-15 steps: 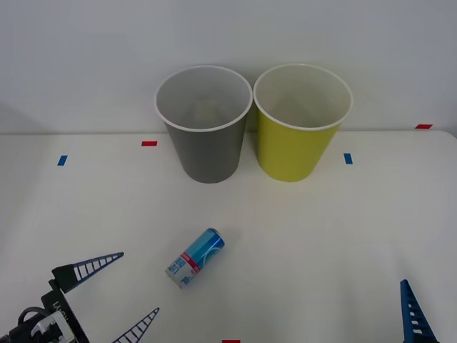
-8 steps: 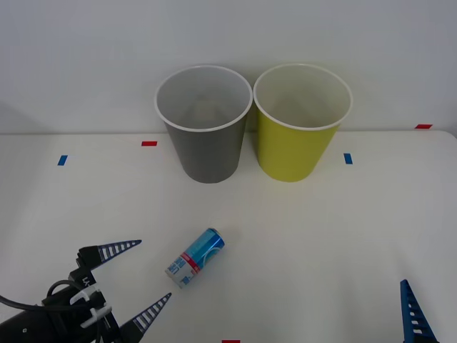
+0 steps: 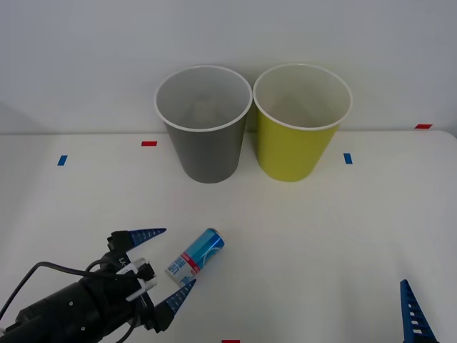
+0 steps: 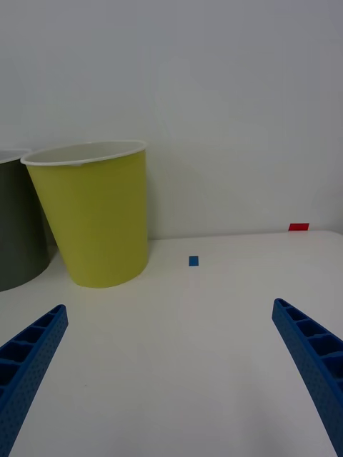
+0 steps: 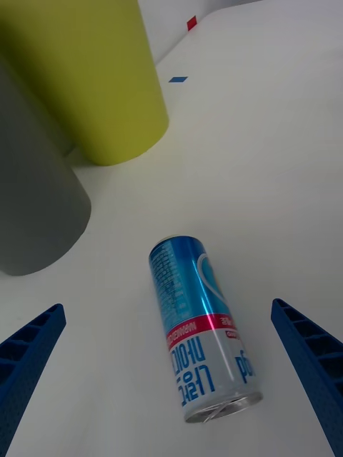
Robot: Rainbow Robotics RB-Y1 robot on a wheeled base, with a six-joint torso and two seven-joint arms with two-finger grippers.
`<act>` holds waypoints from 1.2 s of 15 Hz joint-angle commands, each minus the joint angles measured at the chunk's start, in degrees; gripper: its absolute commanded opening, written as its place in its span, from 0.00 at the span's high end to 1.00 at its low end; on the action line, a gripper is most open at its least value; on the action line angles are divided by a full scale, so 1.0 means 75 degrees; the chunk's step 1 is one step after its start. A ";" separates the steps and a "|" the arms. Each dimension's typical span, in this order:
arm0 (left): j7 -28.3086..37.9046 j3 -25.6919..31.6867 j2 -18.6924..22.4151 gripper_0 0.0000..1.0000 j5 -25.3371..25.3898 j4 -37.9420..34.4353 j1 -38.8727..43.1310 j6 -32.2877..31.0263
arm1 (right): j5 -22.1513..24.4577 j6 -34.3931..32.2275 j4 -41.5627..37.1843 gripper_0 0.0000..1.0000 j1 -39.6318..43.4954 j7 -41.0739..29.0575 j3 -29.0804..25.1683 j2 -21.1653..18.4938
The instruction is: Put cans in the gray bin and PET bottles in the light green bin.
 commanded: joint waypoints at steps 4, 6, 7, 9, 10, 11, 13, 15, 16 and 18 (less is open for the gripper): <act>-0.0019 -0.0167 -0.0481 0.00 0.0024 -0.0026 -0.0947 0.1927 | 0.0000 0.0000 0.0000 0.00 0.0000 0.0000 0.0000 0.0000; -0.0019 -0.0202 -0.0774 0.00 -0.0011 -0.0026 -0.1205 0.2501 | 0.0000 0.0000 0.0000 0.00 0.0000 0.0000 0.0000 0.0000; 0.0005 -0.0319 -0.0892 0.00 -0.0011 -0.0038 -0.1310 0.2677 | 0.0000 0.0000 0.0000 0.00 0.0000 0.0000 0.0000 0.0000; 0.0087 -0.0554 -0.1079 0.00 -0.0023 -0.0038 -0.1580 0.3134 | 0.0000 0.0000 0.0000 0.00 0.0000 0.0000 0.0000 0.0000; 0.0110 -0.0554 -0.1126 0.00 -0.0023 -0.0038 -0.1662 0.3380 | 0.0000 0.0000 0.0000 0.00 0.0000 0.0000 0.0000 0.0000; 0.0133 -0.0554 -0.1185 0.00 -0.0011 -0.0073 -0.1732 0.3649 | 0.0000 0.0000 0.0000 0.00 0.0000 0.0000 0.0000 0.0000; 0.0192 -0.0554 -0.1395 0.00 0.0024 -0.0108 -0.1896 0.4388 | 0.0000 0.0000 0.0000 0.00 0.0000 0.0000 0.0000 0.0000; 0.0251 -0.0565 -0.1642 0.00 0.0071 -0.0108 -0.2095 0.5138 | 0.0000 0.0000 0.0000 0.00 0.0000 0.0000 0.0000 0.0000; 0.0274 -0.0554 -0.1770 0.00 0.0082 -0.0120 -0.2189 0.5489 | 0.0000 0.0000 0.0000 0.00 0.0000 0.0000 0.0000 0.0000; 0.0309 -0.0565 -0.1970 0.00 0.0153 -0.0132 -0.2388 0.5958 | 0.0000 0.0000 0.0000 0.00 0.0000 0.0000 0.0000 0.0000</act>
